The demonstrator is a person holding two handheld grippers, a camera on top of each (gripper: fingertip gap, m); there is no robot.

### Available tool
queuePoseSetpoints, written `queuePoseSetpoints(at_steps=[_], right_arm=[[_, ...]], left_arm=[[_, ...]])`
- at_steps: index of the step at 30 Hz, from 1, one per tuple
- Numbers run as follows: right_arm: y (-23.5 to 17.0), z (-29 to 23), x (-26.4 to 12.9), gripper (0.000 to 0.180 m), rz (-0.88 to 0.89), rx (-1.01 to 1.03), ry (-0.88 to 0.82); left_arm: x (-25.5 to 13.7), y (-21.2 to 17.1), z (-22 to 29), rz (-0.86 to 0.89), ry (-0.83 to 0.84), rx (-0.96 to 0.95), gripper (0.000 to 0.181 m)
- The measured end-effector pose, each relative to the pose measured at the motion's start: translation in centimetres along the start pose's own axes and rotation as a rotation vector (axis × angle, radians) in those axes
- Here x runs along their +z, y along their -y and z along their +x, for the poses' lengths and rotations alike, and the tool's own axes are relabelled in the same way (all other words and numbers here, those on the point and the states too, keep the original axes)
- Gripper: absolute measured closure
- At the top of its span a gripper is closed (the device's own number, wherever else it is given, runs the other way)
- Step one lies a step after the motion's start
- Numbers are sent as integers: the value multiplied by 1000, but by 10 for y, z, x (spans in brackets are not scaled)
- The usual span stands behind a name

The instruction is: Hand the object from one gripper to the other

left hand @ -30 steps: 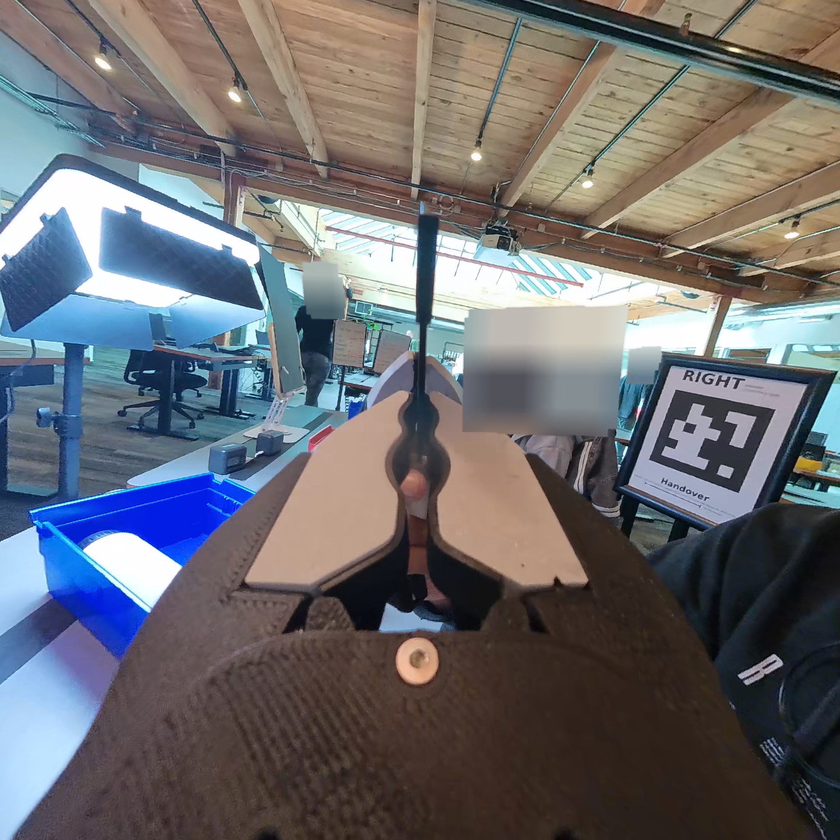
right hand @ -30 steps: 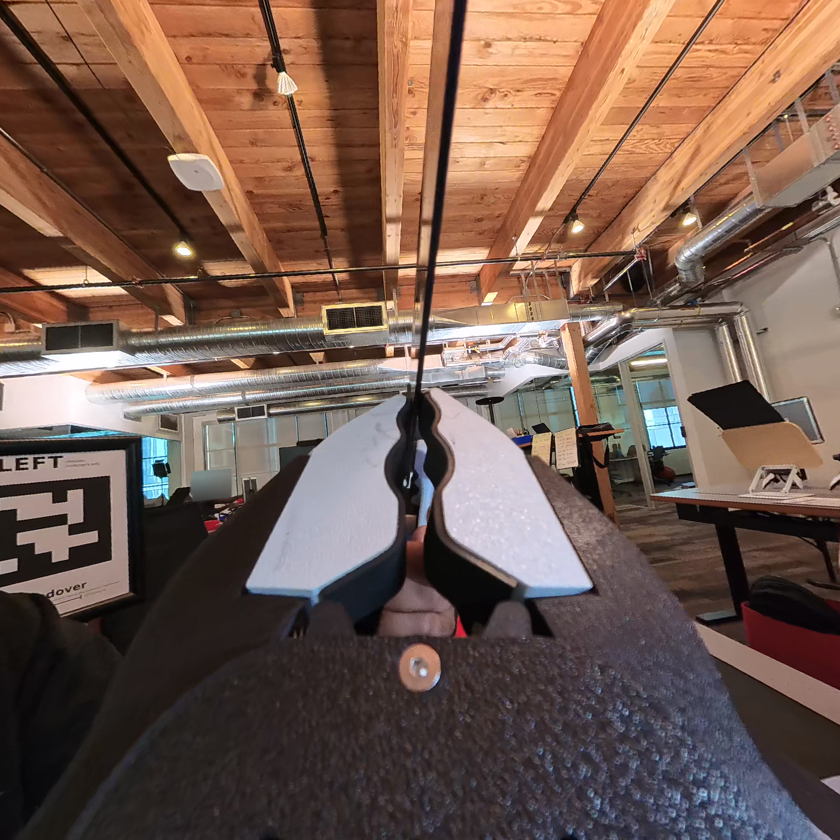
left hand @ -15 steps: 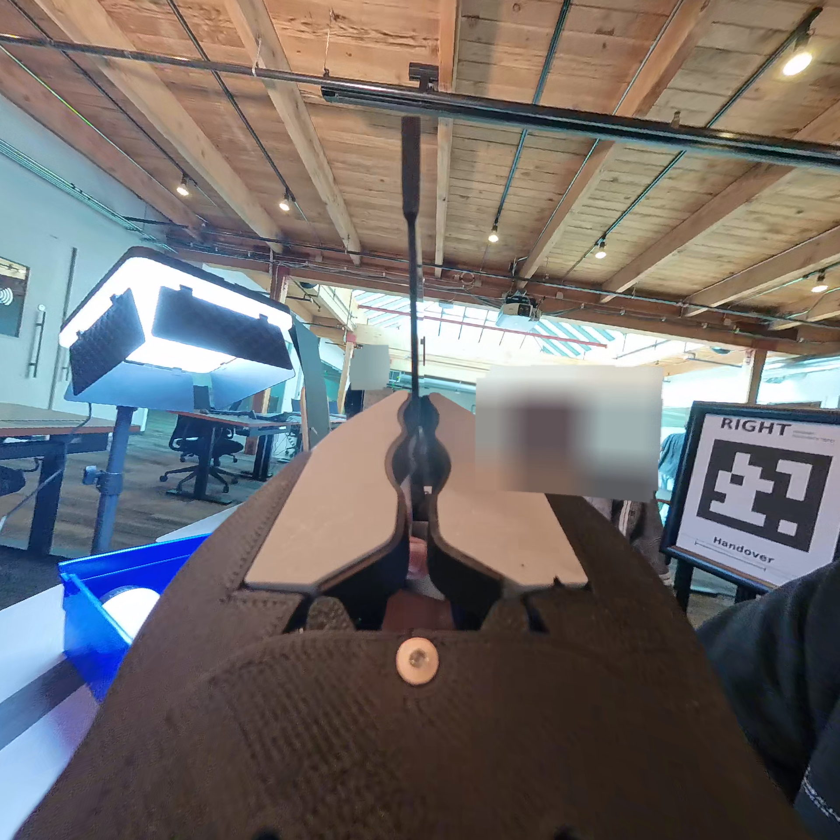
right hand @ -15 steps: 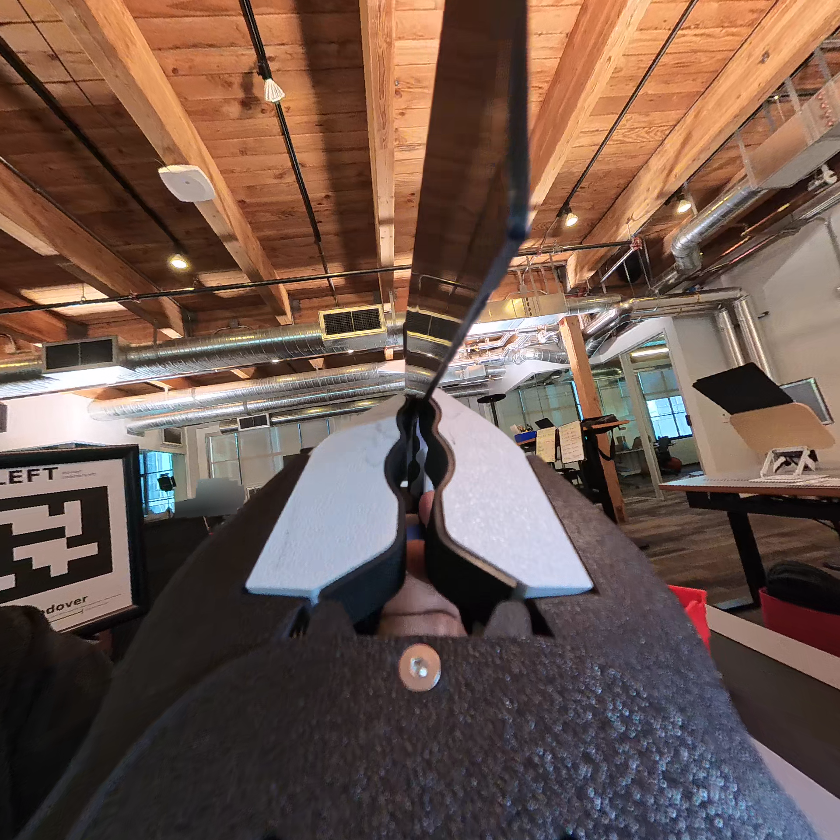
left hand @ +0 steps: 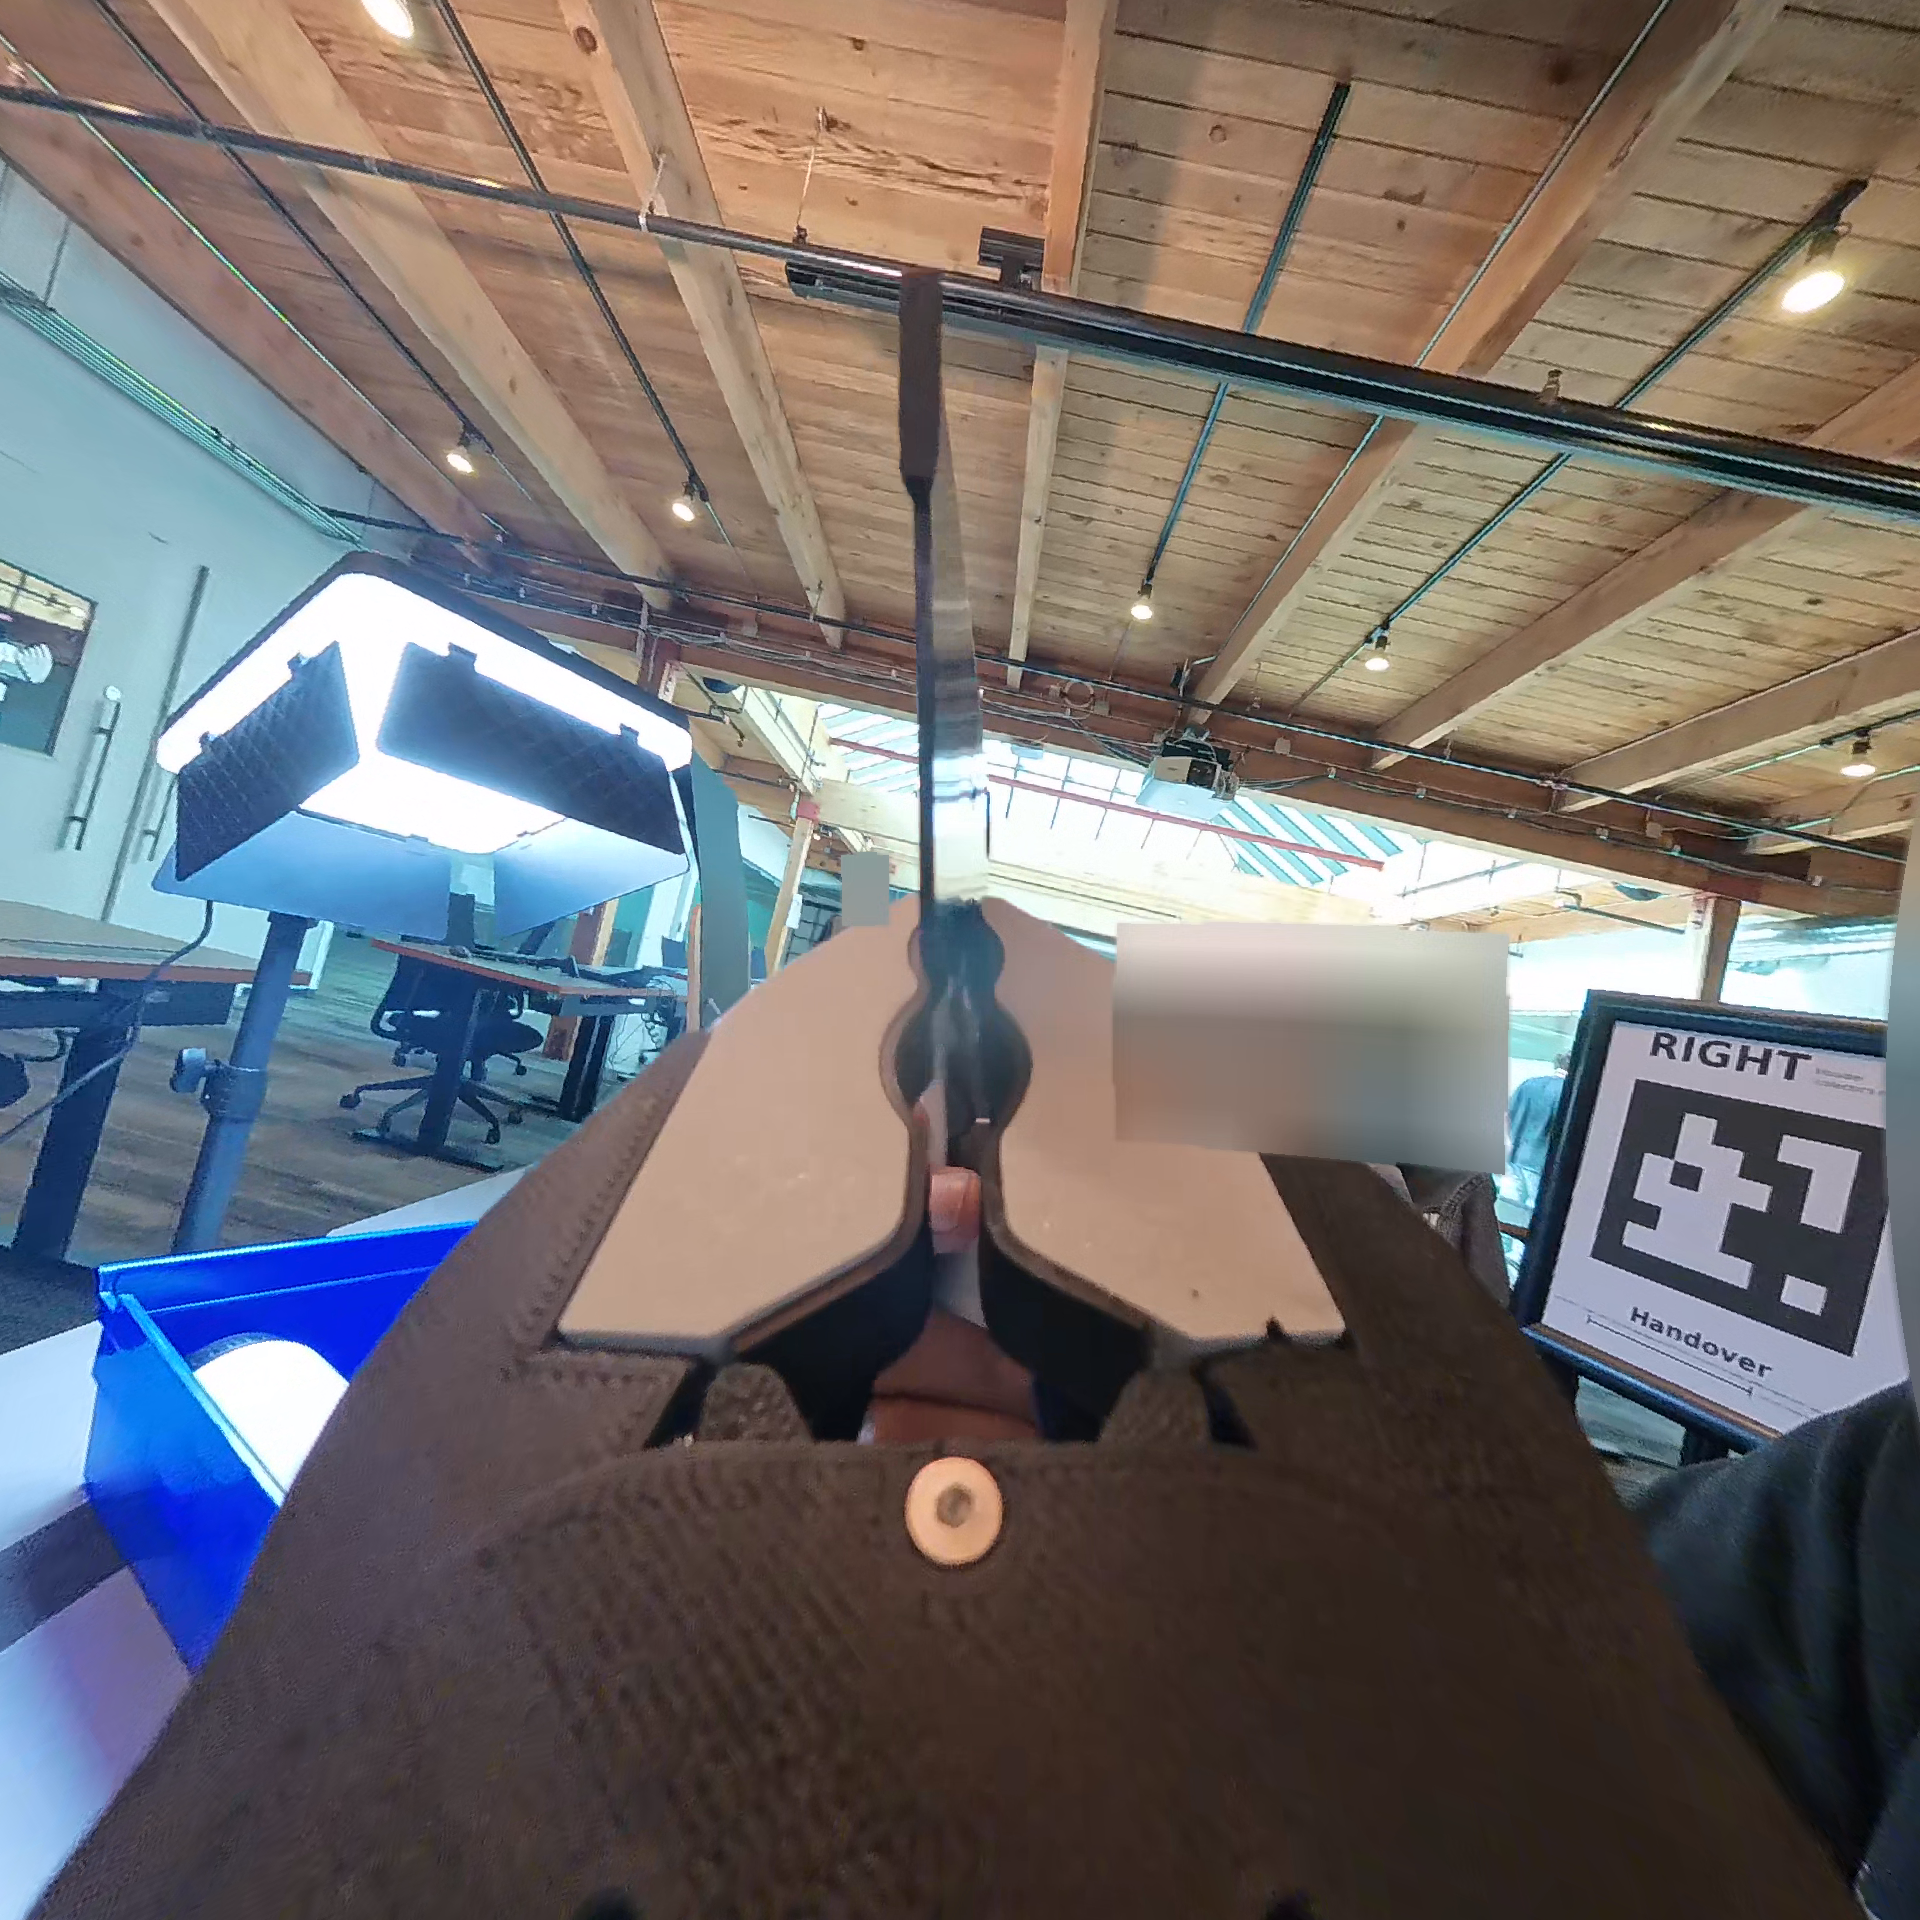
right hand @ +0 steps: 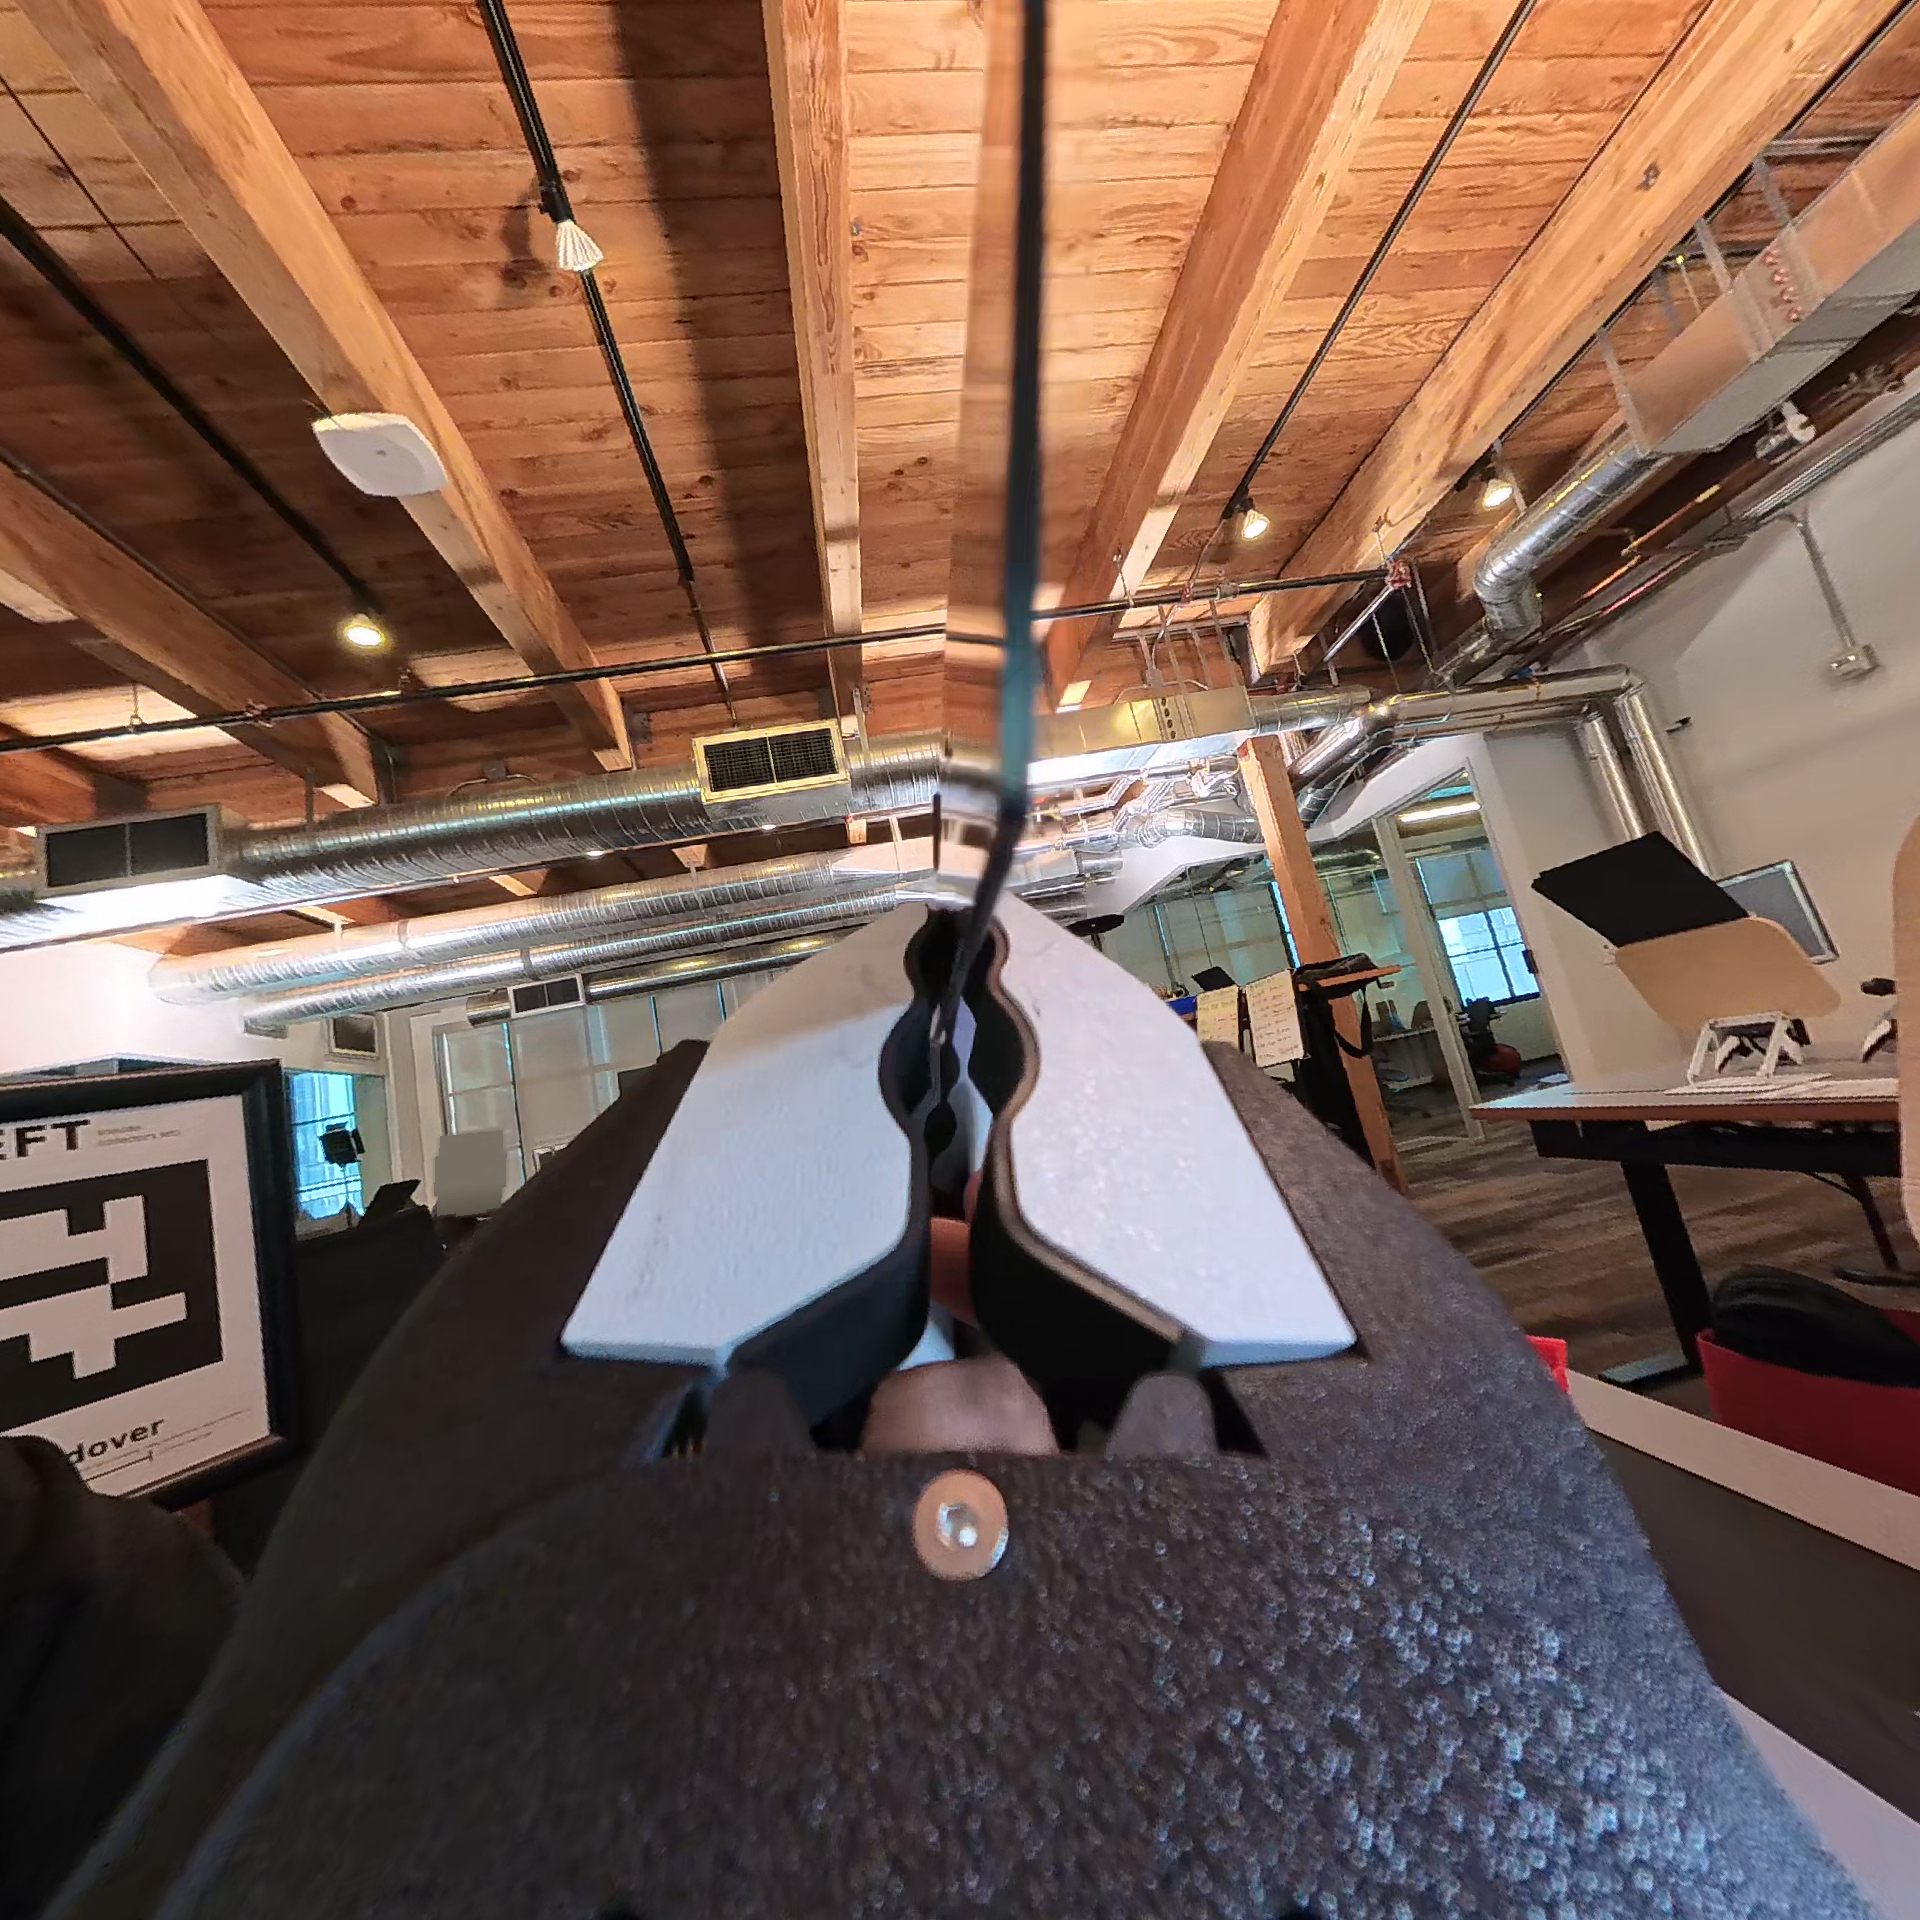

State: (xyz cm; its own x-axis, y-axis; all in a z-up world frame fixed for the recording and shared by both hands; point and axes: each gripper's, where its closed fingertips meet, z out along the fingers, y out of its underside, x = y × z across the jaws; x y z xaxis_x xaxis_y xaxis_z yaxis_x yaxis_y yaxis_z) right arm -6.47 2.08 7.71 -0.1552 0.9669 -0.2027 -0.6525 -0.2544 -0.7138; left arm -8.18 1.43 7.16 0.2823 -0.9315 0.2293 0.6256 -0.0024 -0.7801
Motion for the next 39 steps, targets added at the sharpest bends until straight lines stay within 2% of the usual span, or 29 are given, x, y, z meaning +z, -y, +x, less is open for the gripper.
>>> queuePoseSetpoints(at_steps=[4,7,10,14,18,26,30,33,35,39], right_arm=[[-9,0,3,178,-33,-13,-14],[-16,-1,5,177,-46,2,-6],[-19,0,6,177,-58,13,-10],[-18,2,6,176,-56,0,-32],[-14,7,4,166,-34,44,-37],[-9,13,-1,177,-4,13,-76],[-6,13,-2,177,16,29,-78],[-2,14,-4,177,47,59,-72],[-1,16,-5,177,54,68,-74],[-4,14,-3,177,41,62,-68]], left_arm=[[0,3,-1,26,30,24,163],[-1,6,0,47,48,53,175],[-3,7,-1,40,34,29,179],[-4,8,-3,77,14,-34,180],[-9,15,-7,126,23,-70,179],[-10,13,-14,148,45,-99,180],[-9,11,-13,165,49,-91,180],[-2,0,-10,134,39,-85,166],[2,-6,-7,115,41,-70,164],[1,-9,-13,86,83,-33,177]])
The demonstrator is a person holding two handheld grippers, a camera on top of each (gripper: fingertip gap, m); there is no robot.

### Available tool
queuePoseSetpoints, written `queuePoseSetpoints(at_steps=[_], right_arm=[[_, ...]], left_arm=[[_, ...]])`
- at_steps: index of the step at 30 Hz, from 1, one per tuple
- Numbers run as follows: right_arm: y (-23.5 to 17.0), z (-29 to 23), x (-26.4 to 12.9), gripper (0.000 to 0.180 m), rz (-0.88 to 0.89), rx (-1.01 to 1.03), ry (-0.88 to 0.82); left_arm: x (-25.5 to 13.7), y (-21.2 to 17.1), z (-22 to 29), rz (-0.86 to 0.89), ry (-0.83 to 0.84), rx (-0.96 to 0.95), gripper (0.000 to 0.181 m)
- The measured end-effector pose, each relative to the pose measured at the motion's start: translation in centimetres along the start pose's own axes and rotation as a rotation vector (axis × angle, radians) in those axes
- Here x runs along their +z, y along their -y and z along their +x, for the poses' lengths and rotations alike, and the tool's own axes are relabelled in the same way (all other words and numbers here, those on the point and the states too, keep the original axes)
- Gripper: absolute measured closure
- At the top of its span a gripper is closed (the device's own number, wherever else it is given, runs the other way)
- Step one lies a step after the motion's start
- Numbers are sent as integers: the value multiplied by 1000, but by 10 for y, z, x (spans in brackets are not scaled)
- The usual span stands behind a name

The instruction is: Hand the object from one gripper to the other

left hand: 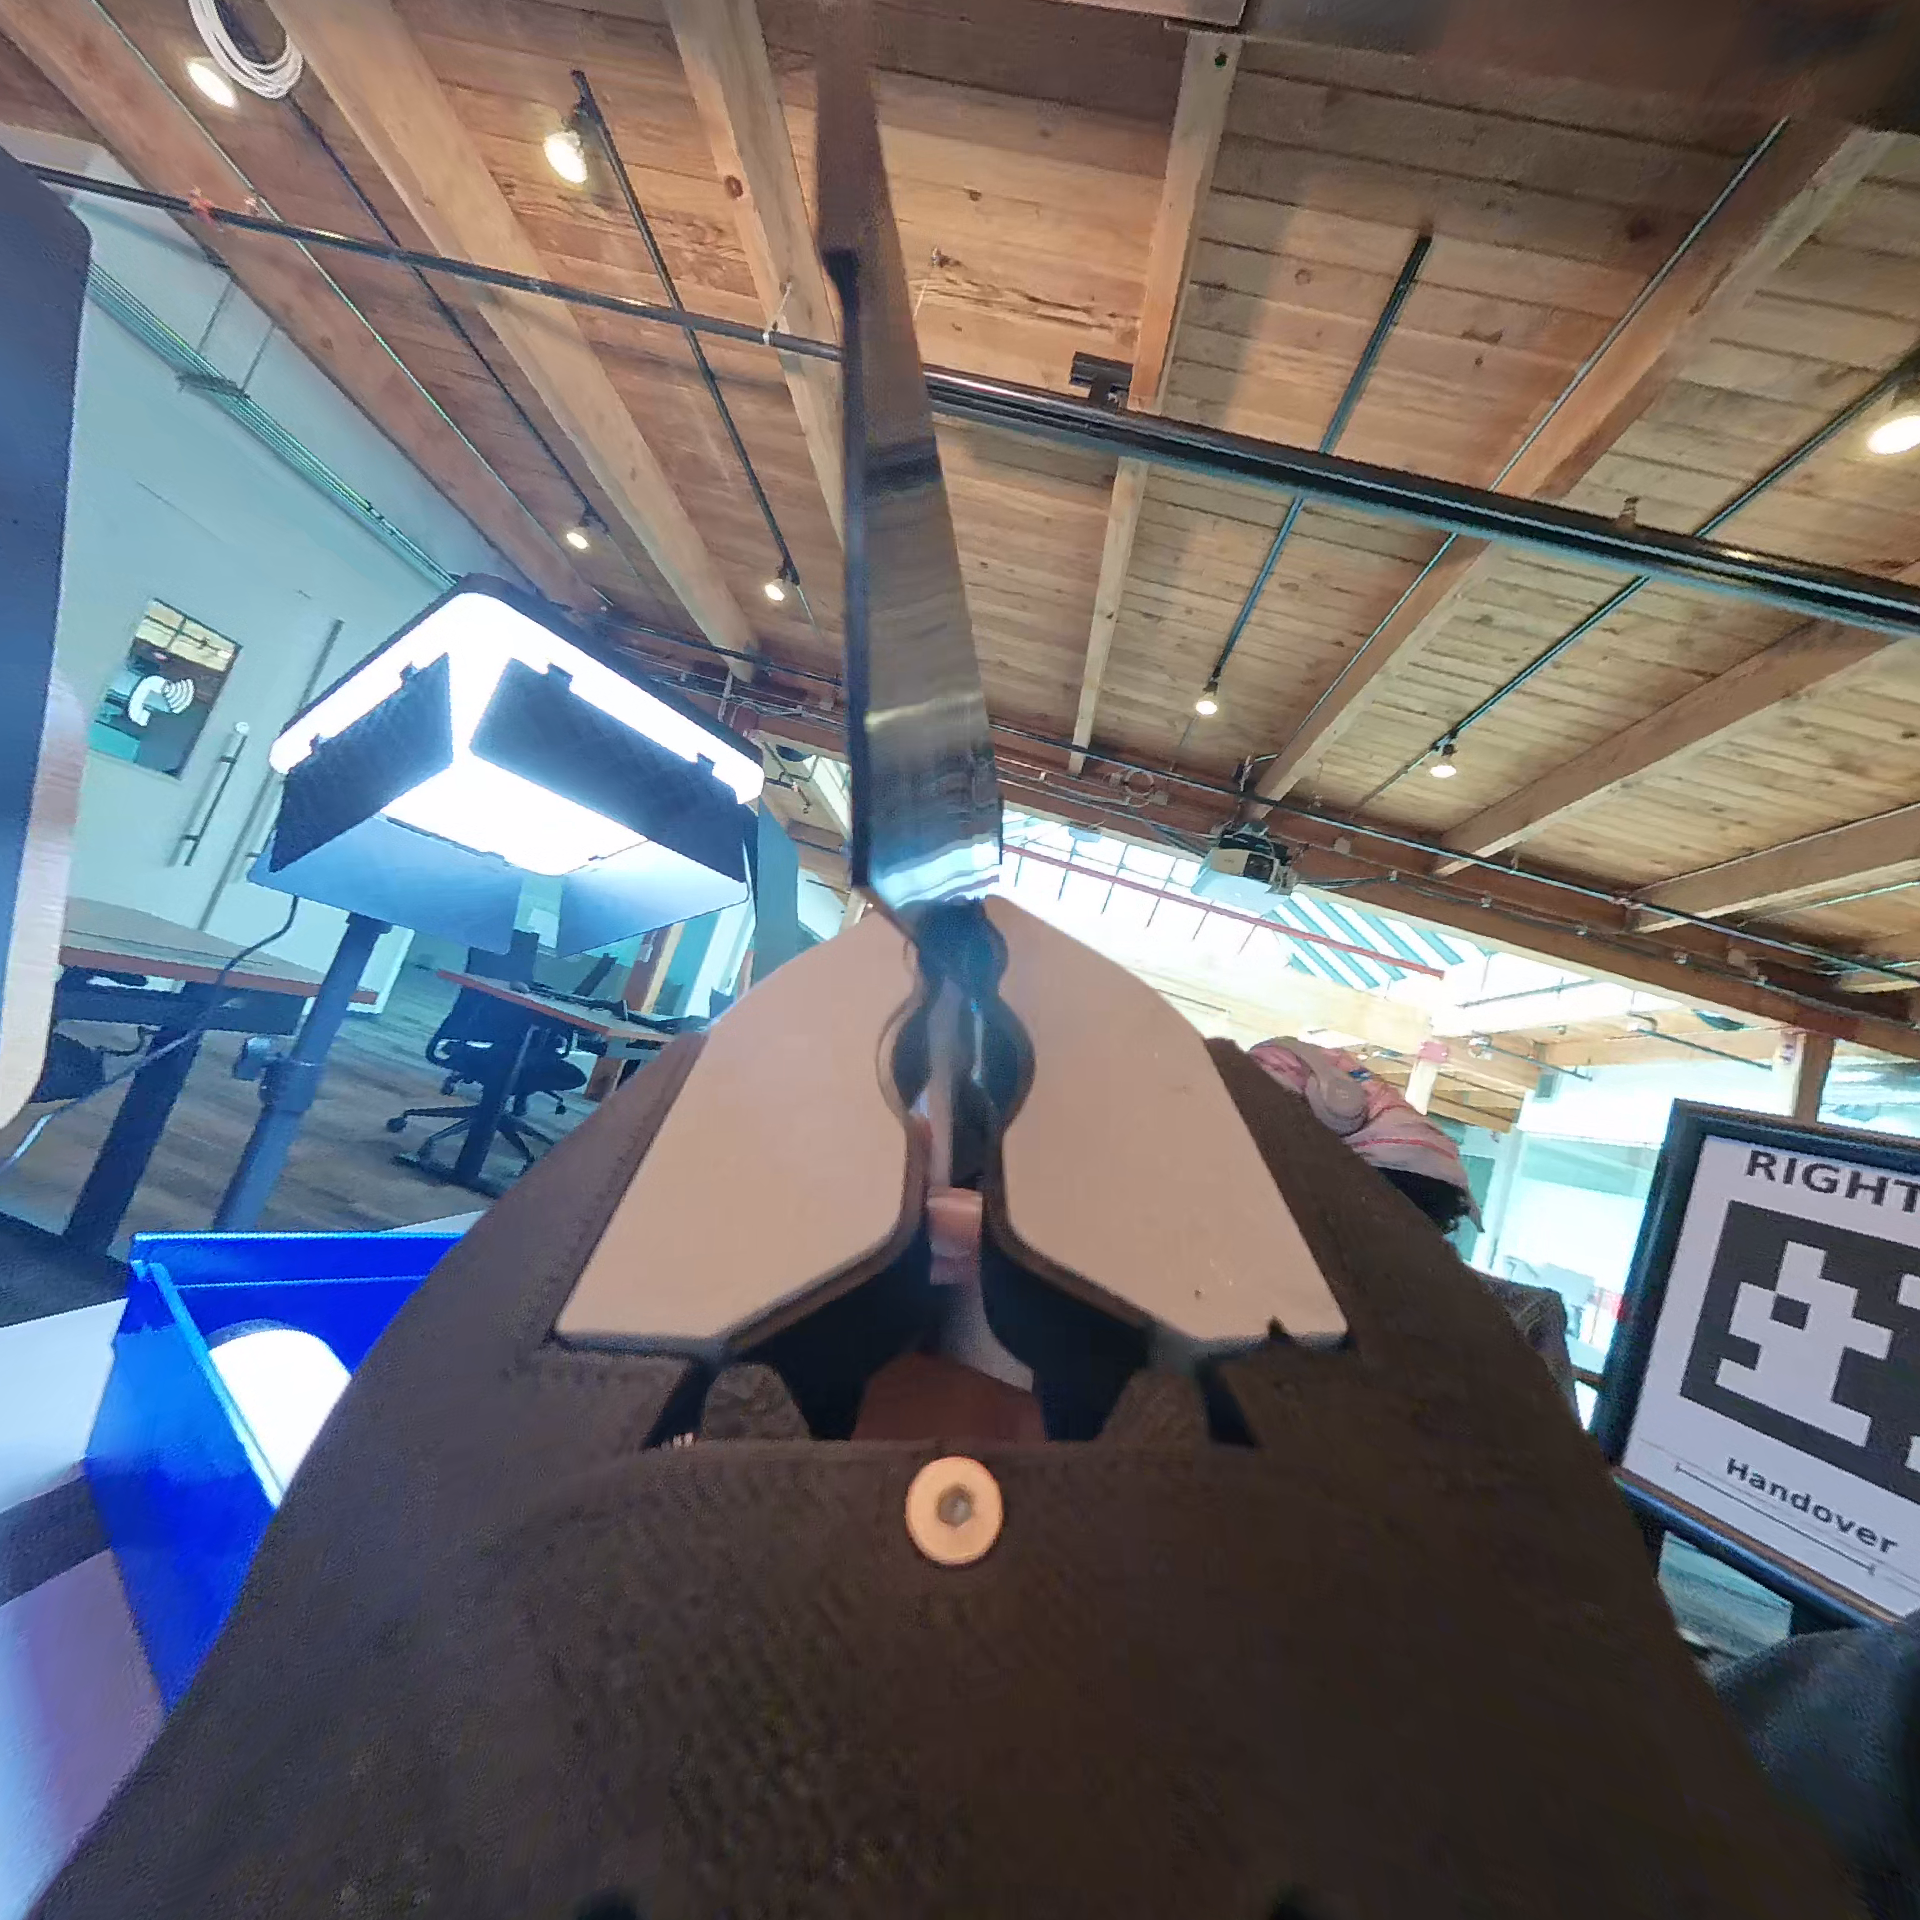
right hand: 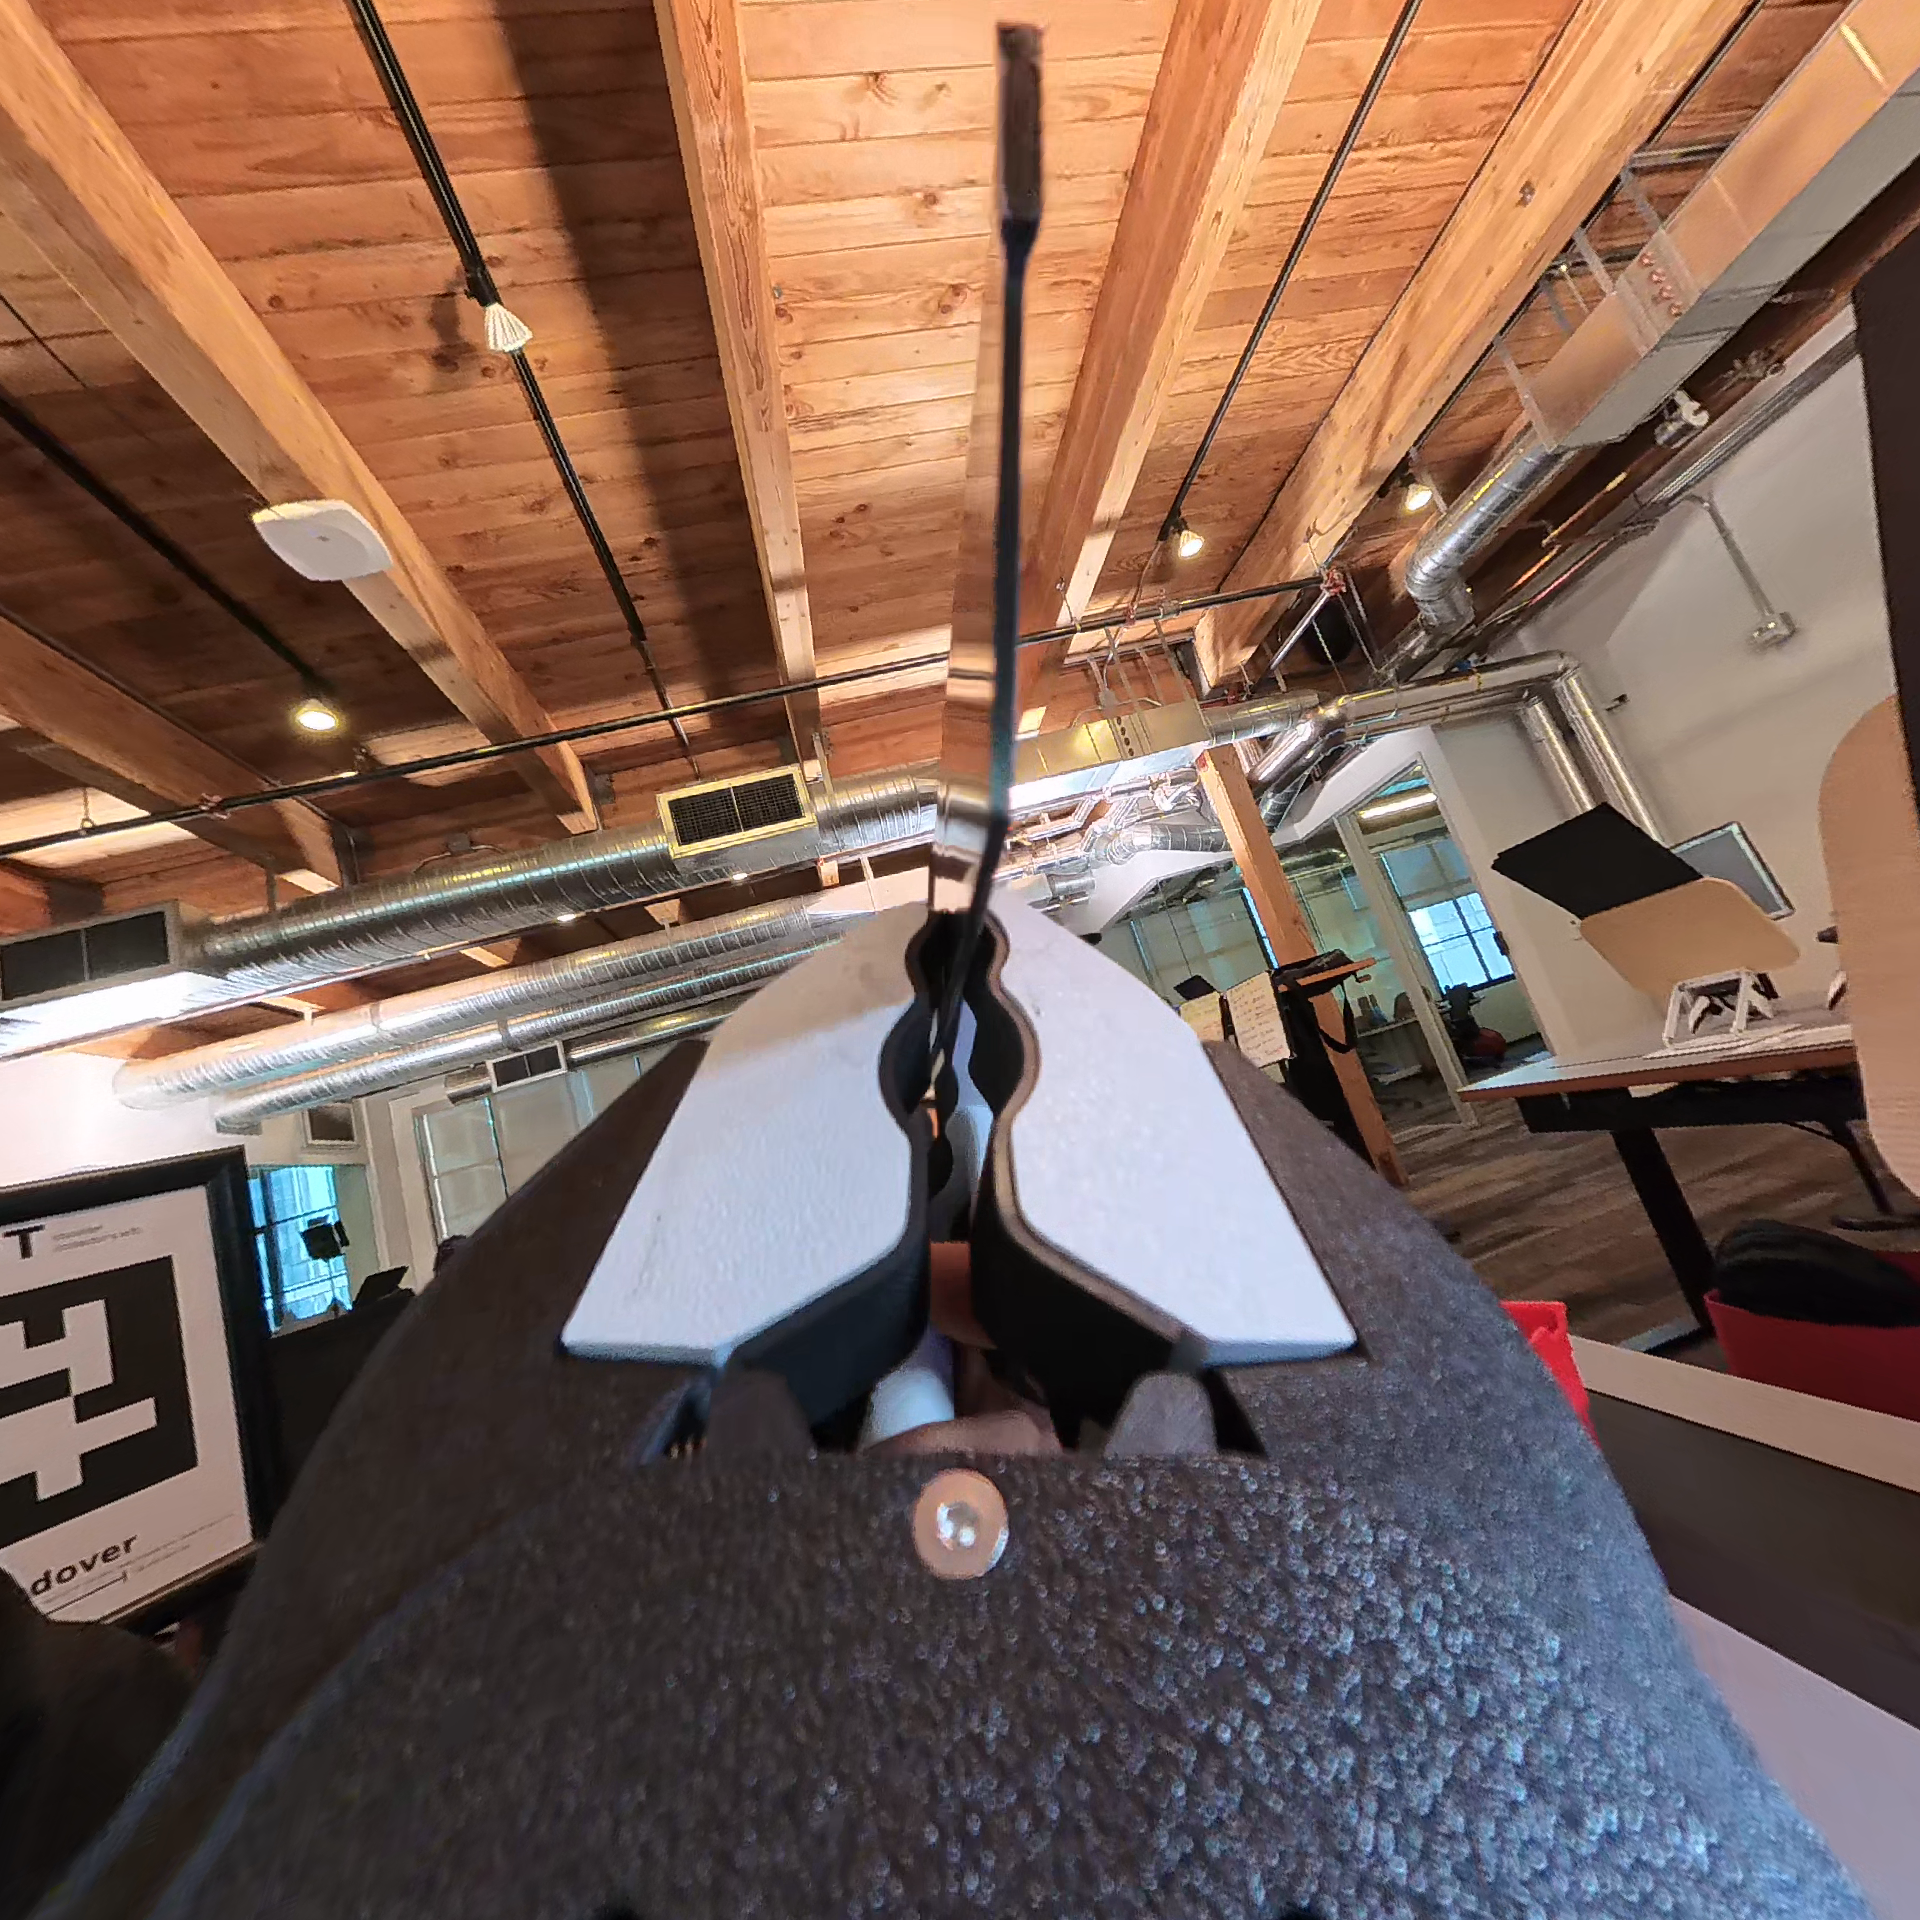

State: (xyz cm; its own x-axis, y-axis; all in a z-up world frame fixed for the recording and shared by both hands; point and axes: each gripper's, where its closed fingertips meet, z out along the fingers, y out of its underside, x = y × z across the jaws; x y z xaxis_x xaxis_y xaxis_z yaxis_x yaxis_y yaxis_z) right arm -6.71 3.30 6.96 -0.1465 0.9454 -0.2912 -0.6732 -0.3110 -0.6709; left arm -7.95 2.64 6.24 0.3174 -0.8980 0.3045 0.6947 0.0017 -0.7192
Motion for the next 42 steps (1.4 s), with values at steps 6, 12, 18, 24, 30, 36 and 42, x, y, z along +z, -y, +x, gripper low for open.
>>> queuePoseSetpoints(at_steps=[6,12,18,24,30,36,42], right_arm=[[-3,-5,3,174,-37,5,47],[-5,-9,2,177,-39,-34,63],[1,-15,1,177,30,-50,66],[-8,-14,4,177,-15,-77,48],[-2,-14,3,174,-25,-55,69],[6,-17,0,177,-4,-54,97],[0,-21,1,178,45,-22,109]], left_arm=[[-2,8,6,-11,-51,-10,179],[-4,11,8,2,-87,-49,180],[0,3,14,31,-110,-57,167],[-2,5,13,43,-62,64,177],[-4,13,15,13,-117,7,179],[-6,23,17,-8,-138,-17,180],[2,5,22,-19,-108,29,174]])
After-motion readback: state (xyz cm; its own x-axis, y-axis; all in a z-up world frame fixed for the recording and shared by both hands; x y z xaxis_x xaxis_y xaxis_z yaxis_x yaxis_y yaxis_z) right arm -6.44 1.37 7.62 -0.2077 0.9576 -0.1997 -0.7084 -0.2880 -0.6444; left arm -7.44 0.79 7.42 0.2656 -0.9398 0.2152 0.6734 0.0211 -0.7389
